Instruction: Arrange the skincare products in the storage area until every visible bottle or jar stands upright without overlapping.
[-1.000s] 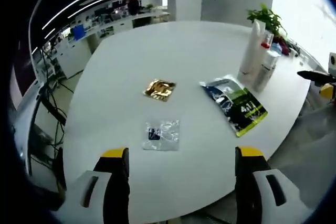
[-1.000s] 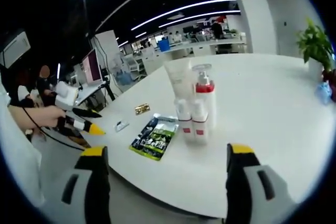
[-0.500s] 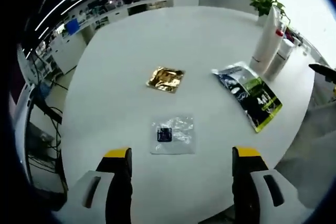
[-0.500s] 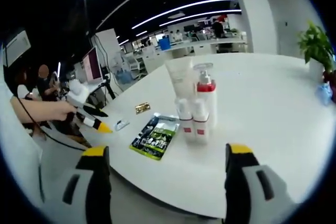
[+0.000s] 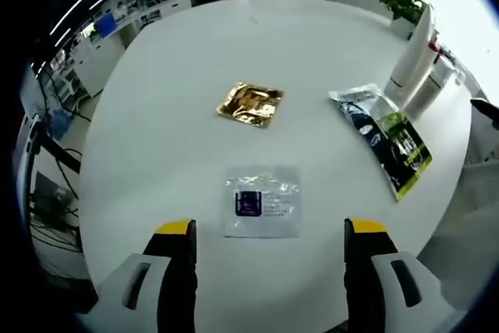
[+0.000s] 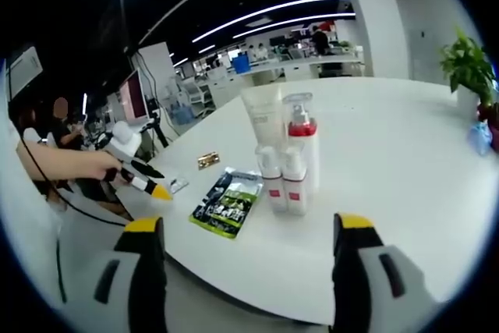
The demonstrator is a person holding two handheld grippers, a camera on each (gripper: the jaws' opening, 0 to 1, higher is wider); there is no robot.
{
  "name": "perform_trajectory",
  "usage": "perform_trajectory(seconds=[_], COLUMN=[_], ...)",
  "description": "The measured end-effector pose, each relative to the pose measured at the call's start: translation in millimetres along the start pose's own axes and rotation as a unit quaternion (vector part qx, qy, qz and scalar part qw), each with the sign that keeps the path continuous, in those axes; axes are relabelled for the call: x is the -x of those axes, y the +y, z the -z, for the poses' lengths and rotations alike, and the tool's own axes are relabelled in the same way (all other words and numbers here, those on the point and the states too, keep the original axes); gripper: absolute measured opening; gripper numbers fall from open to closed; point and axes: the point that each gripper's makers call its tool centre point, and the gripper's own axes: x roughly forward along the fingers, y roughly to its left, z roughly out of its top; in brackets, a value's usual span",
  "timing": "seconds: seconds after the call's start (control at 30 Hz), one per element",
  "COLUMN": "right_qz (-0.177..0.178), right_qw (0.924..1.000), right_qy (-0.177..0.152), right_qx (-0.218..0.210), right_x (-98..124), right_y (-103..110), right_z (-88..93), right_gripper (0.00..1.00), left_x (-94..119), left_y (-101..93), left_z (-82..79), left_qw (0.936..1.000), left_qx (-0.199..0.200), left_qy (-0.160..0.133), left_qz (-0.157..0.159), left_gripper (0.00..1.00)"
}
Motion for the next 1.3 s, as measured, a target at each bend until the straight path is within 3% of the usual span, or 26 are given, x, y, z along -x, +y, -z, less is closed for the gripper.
perform_trajectory(seconds=[0.2,0.37,0.53,0.7,0.93,1.2,1.3], right_qz=[0.002,0.003,0.004,0.004,0.005,0.004,0.001], right_qw=[1.0,1.0,0.9997,0.9993,0.999,0.9991,0.999], right_qy=[0.001,0.004,0.007,0.01,0.007,-0.002,-0.003], right_qx=[0.005,0.009,0.023,0.035,0.043,0.042,0.044], right_x=[0.0,-0.4,-0.9,-1.3,-1.0,0.1,0.1], right_y=[-0.1,-0.1,1.7,2.8,3.0,3.5,4.3], right_z=[0.1,1.0,1.9,2.5,1.6,-1.2,-1.1], right_gripper=[0.89,0.88,0.87,0.86,0.86,0.86,0.85], left_x=[-5.8,-4.7,-1.3,1.0,4.2,3.5,3.9], left_y=[2.1,3.1,2.5,0.1,-5.6,-4.0,-8.2], left_z=[5.6,3.4,5.9,4.3,-0.2,-2.4,-5.0], left_qw=[0.9999,0.9998,0.9998,0.9998,0.9999,0.9992,0.9991], left_qx=[0.011,0.017,-0.003,0.003,0.001,0.026,0.037], left_qy=[0.013,0.005,0.006,0.005,-0.002,-0.004,-0.003], left_qz=[-0.001,-0.001,-0.017,-0.018,-0.016,-0.03,-0.022], left_gripper=[0.71,0.7,0.64,0.61,0.37,0.37,0.36])
